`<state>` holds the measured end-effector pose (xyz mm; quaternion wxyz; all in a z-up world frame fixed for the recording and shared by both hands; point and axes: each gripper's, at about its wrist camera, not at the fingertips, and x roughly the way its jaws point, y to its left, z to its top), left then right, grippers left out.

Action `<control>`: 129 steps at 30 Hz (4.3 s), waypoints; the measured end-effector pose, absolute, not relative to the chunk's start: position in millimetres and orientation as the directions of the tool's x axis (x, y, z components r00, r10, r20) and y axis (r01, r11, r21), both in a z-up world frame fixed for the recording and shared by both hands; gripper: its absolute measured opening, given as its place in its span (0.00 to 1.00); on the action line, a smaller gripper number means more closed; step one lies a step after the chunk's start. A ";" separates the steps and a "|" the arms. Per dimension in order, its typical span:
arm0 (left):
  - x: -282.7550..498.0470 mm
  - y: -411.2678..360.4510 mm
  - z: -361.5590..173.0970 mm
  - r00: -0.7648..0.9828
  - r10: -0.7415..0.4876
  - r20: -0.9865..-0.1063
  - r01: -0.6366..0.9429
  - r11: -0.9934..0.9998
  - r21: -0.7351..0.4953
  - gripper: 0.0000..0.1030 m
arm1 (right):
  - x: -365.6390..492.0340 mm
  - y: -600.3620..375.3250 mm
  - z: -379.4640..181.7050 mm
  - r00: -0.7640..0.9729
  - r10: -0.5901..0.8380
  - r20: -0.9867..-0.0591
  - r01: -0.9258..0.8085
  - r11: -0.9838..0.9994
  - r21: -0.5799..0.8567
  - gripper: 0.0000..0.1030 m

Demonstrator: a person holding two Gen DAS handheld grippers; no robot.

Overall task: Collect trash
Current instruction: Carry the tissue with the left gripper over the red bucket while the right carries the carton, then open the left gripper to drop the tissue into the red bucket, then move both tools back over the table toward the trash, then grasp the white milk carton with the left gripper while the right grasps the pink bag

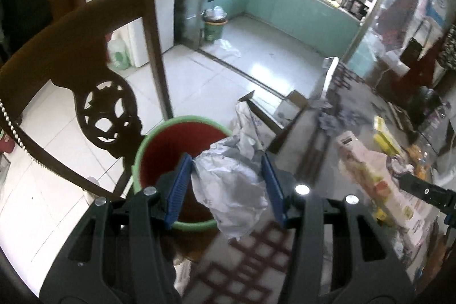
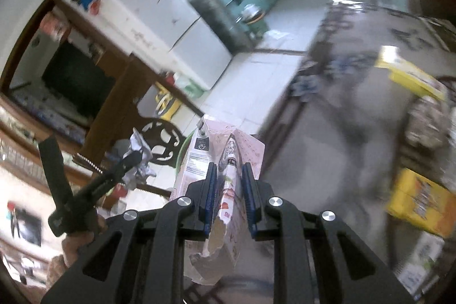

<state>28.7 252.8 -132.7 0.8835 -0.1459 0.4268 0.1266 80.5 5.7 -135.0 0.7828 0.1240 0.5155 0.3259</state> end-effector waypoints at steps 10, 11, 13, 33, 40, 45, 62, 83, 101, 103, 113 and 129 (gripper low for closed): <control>56.3 313.6 -169.5 0.545 0.127 -0.829 -0.382 0.917 -0.111 0.47 | 112.6 98.8 -187.7 0.102 0.628 -0.772 -0.432 0.727 0.534 0.18; 58.2 319.7 -175.0 0.535 0.118 -0.836 -0.392 0.912 -0.123 0.47 | 114.0 107.4 -192.9 0.090 0.621 -0.779 -0.435 0.728 0.530 0.18; 63.2 323.5 -178.3 0.541 0.078 -0.837 -0.393 0.904 -0.170 0.47 | 114.9 117.0 -198.6 0.075 0.611 -0.788 -0.439 0.730 0.524 0.18; 67.8 330.8 -179.4 0.565 0.115 -0.817 -0.433 0.884 -0.175 0.71 | 110.8 100.2 -189.6 0.127 0.633 -0.763 -0.406 0.735 0.543 0.43; 57.7 310.8 -169.0 0.585 0.142 -0.798 -0.387 0.914 -0.122 0.71 | 78.7 54.0 -159.9 0.226 0.613 -0.757 -0.433 0.760 0.485 0.50; 42.8 280.6 -160.7 0.606 0.121 -0.786 -0.334 0.935 -0.114 0.71 | 51.5 12.2 -144.1 0.313 0.555 -0.771 -0.429 0.807 0.407 0.52; 6.9 97.9 -124.3 0.632 -0.189 -0.752 -0.010 0.968 -0.252 0.71 | -4.7 -256.9 -136.8 0.534 0.168 -0.829 0.035 0.975 0.220 0.73; 3.7 -39.4 -139.2 0.486 -0.326 -0.811 0.220 0.944 -0.247 0.73 | 8.7 -400.7 -240.3 0.361 0.125 -0.924 0.450 0.844 0.291 0.79; 30.3 -170.7 -232.6 0.216 -0.307 -0.927 0.419 0.887 -0.196 0.72 | 0.2 -393.7 -218.3 0.419 0.144 -0.897 0.345 0.888 0.304 0.40; 31.8 -176.7 -240.5 0.215 -0.273 -0.938 0.423 0.891 -0.162 0.71 | 0.5 -386.7 -213.7 0.423 0.134 -0.896 0.326 0.900 0.288 0.40; 35.4 -151.9 -239.2 0.201 -0.317 -0.927 0.369 0.901 -0.228 0.50 | 7.1 -357.4 -188.6 0.470 0.158 -0.869 0.245 0.922 0.300 0.39; 20.4 -99.8 -134.4 0.487 -0.362 -0.795 0.347 0.915 -0.205 0.49 | -3.6 -311.2 -141.5 0.543 0.156 -0.825 0.137 0.953 0.270 0.39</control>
